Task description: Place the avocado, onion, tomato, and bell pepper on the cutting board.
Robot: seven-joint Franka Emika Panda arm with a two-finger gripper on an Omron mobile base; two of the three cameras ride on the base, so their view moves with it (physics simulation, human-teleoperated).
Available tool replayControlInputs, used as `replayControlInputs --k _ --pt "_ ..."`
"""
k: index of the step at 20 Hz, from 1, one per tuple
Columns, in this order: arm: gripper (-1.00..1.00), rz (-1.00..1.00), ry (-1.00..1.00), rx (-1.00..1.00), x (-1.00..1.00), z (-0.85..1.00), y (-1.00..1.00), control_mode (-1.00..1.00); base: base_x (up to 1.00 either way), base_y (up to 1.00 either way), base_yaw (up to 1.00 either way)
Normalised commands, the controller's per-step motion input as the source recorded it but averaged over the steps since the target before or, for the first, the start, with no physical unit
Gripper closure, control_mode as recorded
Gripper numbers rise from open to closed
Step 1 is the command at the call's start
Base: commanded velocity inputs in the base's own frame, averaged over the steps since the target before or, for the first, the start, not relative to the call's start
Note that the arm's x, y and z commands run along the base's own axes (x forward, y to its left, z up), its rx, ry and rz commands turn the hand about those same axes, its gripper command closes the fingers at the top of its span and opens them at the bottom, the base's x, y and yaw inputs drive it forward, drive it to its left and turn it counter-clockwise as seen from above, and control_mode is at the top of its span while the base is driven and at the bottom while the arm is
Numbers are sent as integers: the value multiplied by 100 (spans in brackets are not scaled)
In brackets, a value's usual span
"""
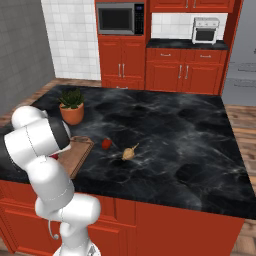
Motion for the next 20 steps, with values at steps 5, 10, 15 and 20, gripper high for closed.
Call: replayControlInputs --k 5,10,15,20 --pt "-100 0 0 0 -1 -27 -20 -100 0 0 0" --pt "-100 0 -2 0 -22 -3 -26 -100 0 0 0" --pt "-100 0 -5 0 -35 1 -36 -100 0 0 0" --pt "-100 0 -9 0 -44 18 -39 -100 0 0 0"
